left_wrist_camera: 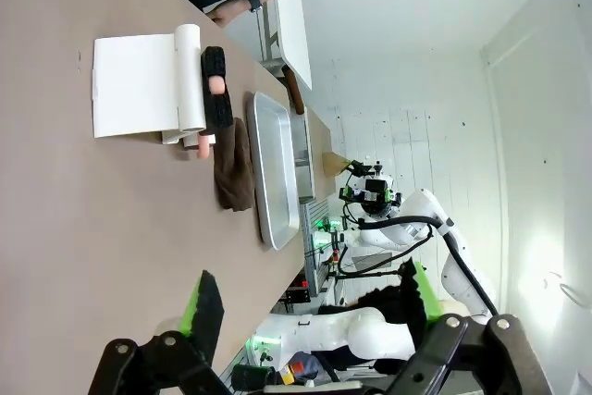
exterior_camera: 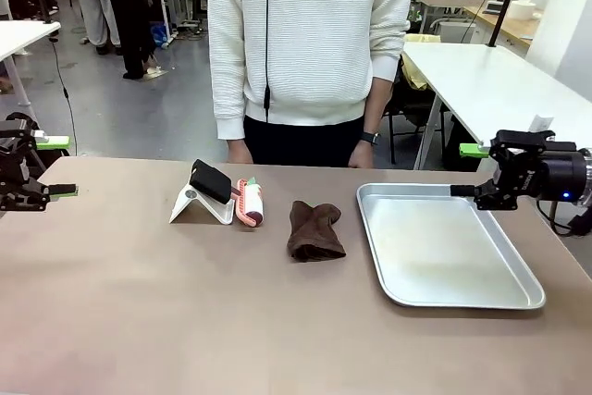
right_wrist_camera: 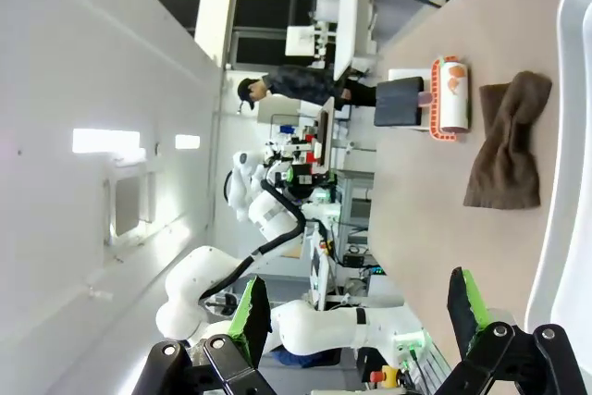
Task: Clean the surface of the table.
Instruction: Return the Lint Roller and towel to their original positions.
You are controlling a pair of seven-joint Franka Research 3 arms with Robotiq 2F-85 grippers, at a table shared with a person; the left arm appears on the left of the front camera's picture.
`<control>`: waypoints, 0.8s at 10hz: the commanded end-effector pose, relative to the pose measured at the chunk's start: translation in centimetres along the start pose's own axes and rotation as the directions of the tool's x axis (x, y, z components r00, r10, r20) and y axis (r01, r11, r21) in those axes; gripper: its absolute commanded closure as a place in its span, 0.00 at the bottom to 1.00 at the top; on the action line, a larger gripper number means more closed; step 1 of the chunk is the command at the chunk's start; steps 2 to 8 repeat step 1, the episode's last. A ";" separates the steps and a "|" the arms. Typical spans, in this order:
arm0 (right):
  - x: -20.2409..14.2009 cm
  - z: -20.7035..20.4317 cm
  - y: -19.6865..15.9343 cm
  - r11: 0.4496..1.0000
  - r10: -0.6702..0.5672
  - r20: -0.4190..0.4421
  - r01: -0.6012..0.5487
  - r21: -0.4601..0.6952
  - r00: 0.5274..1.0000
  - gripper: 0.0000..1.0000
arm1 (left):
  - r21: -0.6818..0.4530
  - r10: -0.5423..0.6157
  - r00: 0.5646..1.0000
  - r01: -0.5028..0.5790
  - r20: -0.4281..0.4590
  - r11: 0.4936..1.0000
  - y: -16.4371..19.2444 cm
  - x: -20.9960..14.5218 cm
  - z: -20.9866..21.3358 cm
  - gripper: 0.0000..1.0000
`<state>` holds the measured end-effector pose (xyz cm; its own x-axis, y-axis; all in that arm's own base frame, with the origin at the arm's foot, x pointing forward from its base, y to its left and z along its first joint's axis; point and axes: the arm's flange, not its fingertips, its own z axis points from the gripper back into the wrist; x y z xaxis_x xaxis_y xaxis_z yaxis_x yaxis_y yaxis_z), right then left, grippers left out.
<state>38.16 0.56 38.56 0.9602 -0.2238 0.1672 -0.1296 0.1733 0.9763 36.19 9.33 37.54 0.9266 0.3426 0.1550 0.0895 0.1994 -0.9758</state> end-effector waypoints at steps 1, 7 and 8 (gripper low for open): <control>0.0 0.4 0.1 1.000 0.013 0.001 -0.013 0.010 1.000 0.00 | -0.004 -0.001 1.000 0.001 -0.010 1.000 -0.2 -0.5 -0.1 0.00; 0.0 0.4 0.1 1.000 0.013 0.001 -0.013 0.010 1.000 0.00 | -0.004 -0.001 1.000 0.001 -0.010 1.000 -0.2 -0.5 -0.1 0.00; 0.0 0.4 0.1 1.000 0.013 0.001 -0.013 0.010 1.000 0.00 | -0.004 -0.001 1.000 0.001 -0.010 1.000 -0.2 -0.5 -0.1 0.00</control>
